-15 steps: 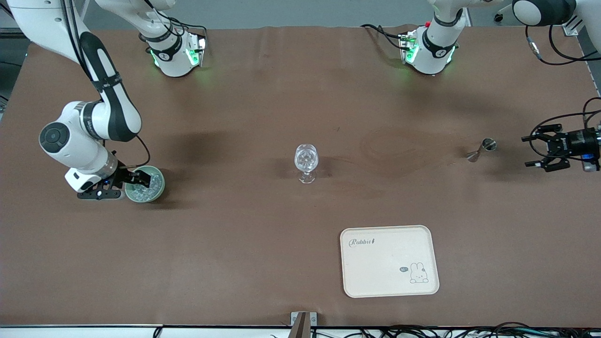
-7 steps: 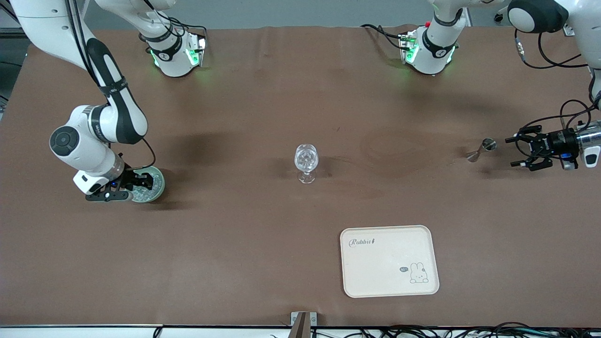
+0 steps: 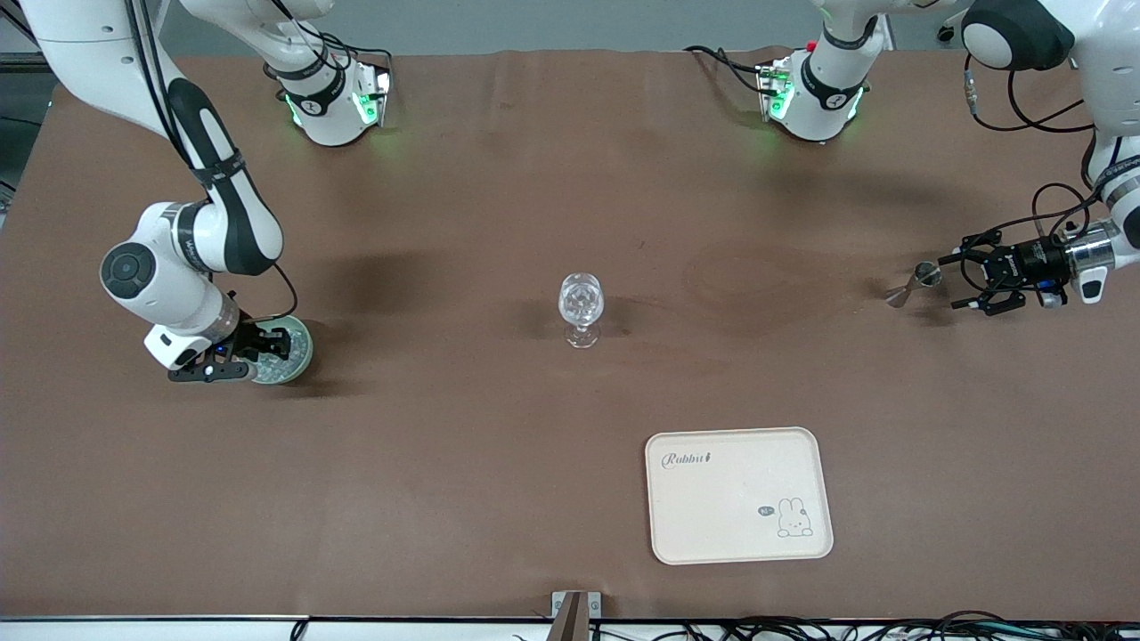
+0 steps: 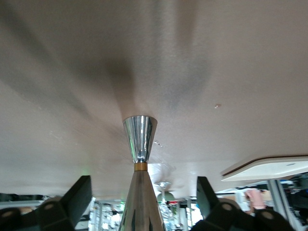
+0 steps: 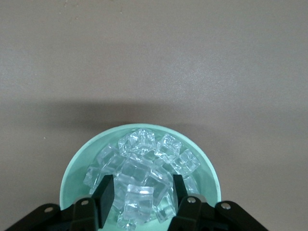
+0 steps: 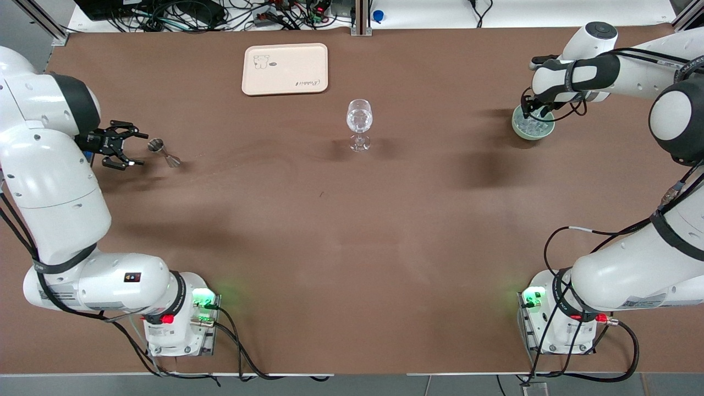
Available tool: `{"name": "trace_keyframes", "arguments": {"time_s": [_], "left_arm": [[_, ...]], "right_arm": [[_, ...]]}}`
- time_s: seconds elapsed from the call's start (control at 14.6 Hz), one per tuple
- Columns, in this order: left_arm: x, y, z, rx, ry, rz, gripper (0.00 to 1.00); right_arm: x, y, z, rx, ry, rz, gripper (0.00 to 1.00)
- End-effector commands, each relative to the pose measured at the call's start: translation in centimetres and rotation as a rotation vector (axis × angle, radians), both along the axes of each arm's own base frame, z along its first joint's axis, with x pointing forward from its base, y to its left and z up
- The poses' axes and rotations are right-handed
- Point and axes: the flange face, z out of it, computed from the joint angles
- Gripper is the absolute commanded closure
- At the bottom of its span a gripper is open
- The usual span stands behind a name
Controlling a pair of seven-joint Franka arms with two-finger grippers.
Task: Pour wine and add ice with both arms
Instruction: 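Grasp an ice cube with the right gripper while the left gripper grasps the jigger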
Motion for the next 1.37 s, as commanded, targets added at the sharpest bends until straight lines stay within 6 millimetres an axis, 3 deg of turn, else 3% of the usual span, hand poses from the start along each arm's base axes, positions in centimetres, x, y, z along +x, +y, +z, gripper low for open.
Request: {"name": "trace_keyframes", "arguments": {"time_s": [0.0, 0.14, 0.34, 0.75, 1.3], "left_arm": [[-0.5, -1.5, -1.3, -0.027, 0.026, 0.071, 0.13], [-1.1, -3.1, -3.1, -0.041, 0.036, 0.112, 0.17], [-1.6, -4.4, -3.5, -0.067, 0.036, 0.143, 0.20], [-1.3, -4.0, -3.1, -0.063, 0.016, 0.141, 0.35], [-2.1, -3.5, -3.0, -0.102, 0.020, 0.167, 0.43]], "right_arm": [[-0.6, -0.1, -0.1, 0.000, 0.000, 0.014, 0.43], [-0.8, -0.2, -0.3, 0.001, 0.010, 0.013, 0.43], [-1.0, -0.1, -0.4, 0.001, 0.015, 0.014, 0.47], [-1.0, -0.2, -0.5, 0.001, 0.016, 0.012, 0.54], [-1.1, -0.2, -0.5, 0.002, 0.023, 0.012, 0.56]]}}
